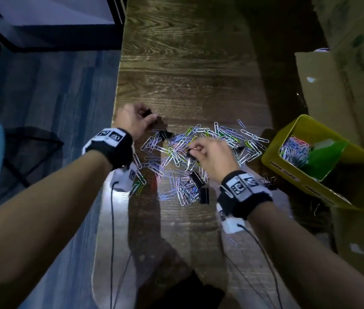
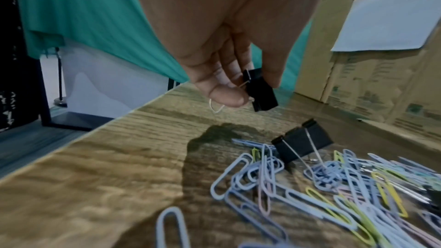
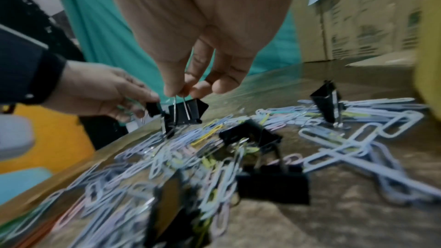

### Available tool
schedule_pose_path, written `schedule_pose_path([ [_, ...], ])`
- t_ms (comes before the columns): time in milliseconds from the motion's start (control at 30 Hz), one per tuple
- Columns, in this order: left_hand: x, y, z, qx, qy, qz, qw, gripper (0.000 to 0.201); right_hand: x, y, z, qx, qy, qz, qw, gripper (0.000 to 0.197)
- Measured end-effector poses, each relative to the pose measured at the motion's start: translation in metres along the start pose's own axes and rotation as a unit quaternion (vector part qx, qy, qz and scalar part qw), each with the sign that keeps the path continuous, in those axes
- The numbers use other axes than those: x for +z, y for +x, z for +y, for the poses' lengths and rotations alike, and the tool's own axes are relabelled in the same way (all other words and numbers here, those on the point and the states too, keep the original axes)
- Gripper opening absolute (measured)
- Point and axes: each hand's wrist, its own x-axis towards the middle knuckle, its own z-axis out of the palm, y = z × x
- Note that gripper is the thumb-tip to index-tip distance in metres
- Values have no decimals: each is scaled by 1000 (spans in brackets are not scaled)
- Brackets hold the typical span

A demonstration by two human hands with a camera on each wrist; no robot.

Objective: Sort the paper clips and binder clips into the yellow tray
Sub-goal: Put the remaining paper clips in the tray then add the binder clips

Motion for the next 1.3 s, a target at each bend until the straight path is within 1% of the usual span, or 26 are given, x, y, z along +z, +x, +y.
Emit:
schedule_pose_path([
  [100,11,18,7,-8,12,-49,999,24,-25,0,17,35,-11,66,997,10],
  [167,14,19,12,22,39,-68,997,27,-38,-2,29,59,-19,101,993,10],
  [233,15,15,12,86,87,-26,992,35,-46,-5,40,75,-29,125,989,11],
  [300,16,5,9,126,103,7,987,40,-51,-9,49,81,-36,159,983,11],
  [367,23,-8,5,141,127,-31,981,47,-55,-12,55,79,-37,194,977,12],
  [400,28,-12,3,150,150,-56,976,47,-57,-13,56,83,-45,195,976,14],
  [500,39,-15,0,188,194,-78,960,31,-54,-20,52,95,-89,152,980,26],
  [533,40,-14,2,190,197,-78,959,25,-50,-24,47,74,-93,144,983,29],
  [567,40,-13,5,189,197,-81,959,22,-44,-28,41,26,-94,140,985,30],
  [600,40,-12,8,189,200,-82,958,21,-37,-32,37,-37,-96,117,988,31],
  [633,39,-10,14,192,201,-77,958,22,-30,-36,33,-94,-101,66,988,34],
  [667,38,-7,19,195,195,-64,959,22,-22,-41,30,-129,-115,-19,985,39],
  [700,36,-4,25,196,184,-46,962,23,-15,-45,26,-141,-138,-108,974,47],
  [733,35,1,30,186,173,-30,967,23,-9,-48,24,-140,-164,-175,961,53],
  [767,36,4,36,169,164,-24,971,25,-4,-49,24,-133,-184,-207,952,56],
  [800,37,8,41,154,160,-31,975,26,0,-50,25,-127,-195,-217,948,57],
  [867,39,12,44,154,154,-62,974,28,7,-49,26,-125,-184,-211,952,52],
  [933,36,11,38,189,141,-61,970,29,12,-47,31,-120,-161,-200,959,47],
  [967,33,8,33,202,140,-34,969,29,13,-47,32,-124,-152,-198,960,46],
  [1000,29,5,27,196,146,6,970,30,13,-46,35,-126,-149,-194,961,46],
  [1033,26,1,18,171,159,42,972,33,12,-45,36,-128,-149,-187,963,46],
  [1067,25,-4,8,134,172,57,974,37,11,-45,37,-122,-144,-183,965,45],
  [1100,25,-10,-5,98,181,45,977,43,8,-44,39,-119,-128,-176,969,45],
  [1167,30,-21,-29,65,219,-33,973,55,-1,-44,43,-101,-83,-136,982,42],
  [1233,42,-30,-48,91,279,-92,952,59,-12,-43,50,-73,-65,-48,994,39],
  [1300,55,-47,-57,120,293,-113,942,60,-23,-43,59,-28,-73,31,996,37],
])
